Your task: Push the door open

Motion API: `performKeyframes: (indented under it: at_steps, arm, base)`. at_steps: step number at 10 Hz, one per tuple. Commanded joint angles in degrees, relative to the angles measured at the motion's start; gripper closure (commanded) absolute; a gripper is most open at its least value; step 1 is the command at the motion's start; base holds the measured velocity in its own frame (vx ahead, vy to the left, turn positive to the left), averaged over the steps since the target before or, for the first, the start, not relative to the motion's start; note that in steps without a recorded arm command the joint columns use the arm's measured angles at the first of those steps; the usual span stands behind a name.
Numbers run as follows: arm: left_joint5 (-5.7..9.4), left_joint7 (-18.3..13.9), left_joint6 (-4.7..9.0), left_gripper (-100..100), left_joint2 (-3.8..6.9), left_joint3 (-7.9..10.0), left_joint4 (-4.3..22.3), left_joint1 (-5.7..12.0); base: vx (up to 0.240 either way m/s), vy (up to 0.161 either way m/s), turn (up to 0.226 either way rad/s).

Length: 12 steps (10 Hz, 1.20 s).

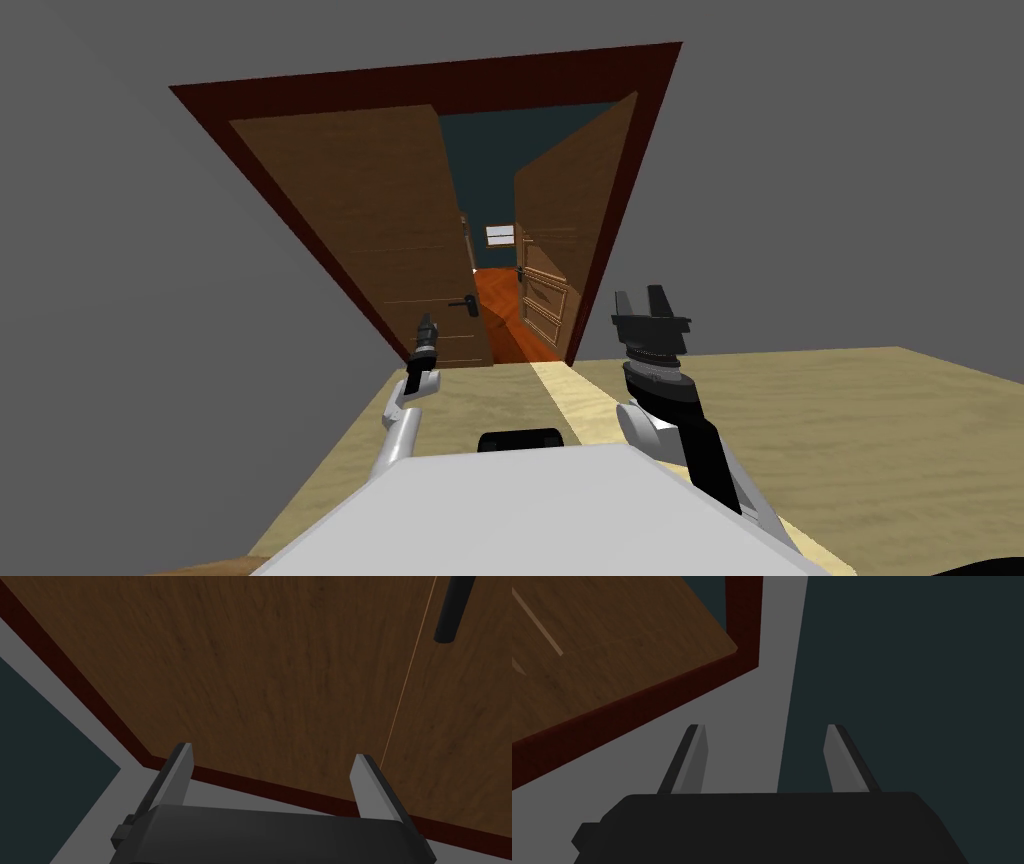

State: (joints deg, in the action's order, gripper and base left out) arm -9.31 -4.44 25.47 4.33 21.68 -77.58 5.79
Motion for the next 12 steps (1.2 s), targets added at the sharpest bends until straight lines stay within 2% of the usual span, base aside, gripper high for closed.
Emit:
performKeyframes:
  at_steps: [1, 2, 3, 9, 12]
  arm:
    - [-0.29, 0.12, -0.39, -100, -0.32, 0.97, 2.17, 1.19]
    - [-0.45, 0.15, -0.58, -100, -0.45, 1.57, 3.6, 2.0]
    - [-0.45, 0.15, -0.58, -100, -0.45, 1.57, 3.6, 2.0]
    - [-1.34, 0.32, -1.61, -100, -1.43, 4.98, 11.6, 6.52]
    - [-1.97, 0.44, -2.34, -100, -2.44, 7.39, 17.28, 9.73]
  base:
    - [-0.007, 0.143, -0.214]
    - [0.007, 0.119, -0.189]
    - [0.006, 0.077, -0.057]
    - [-0.001, 0.109, -0.169]
    - [-0.007, 0.165, -0.262]
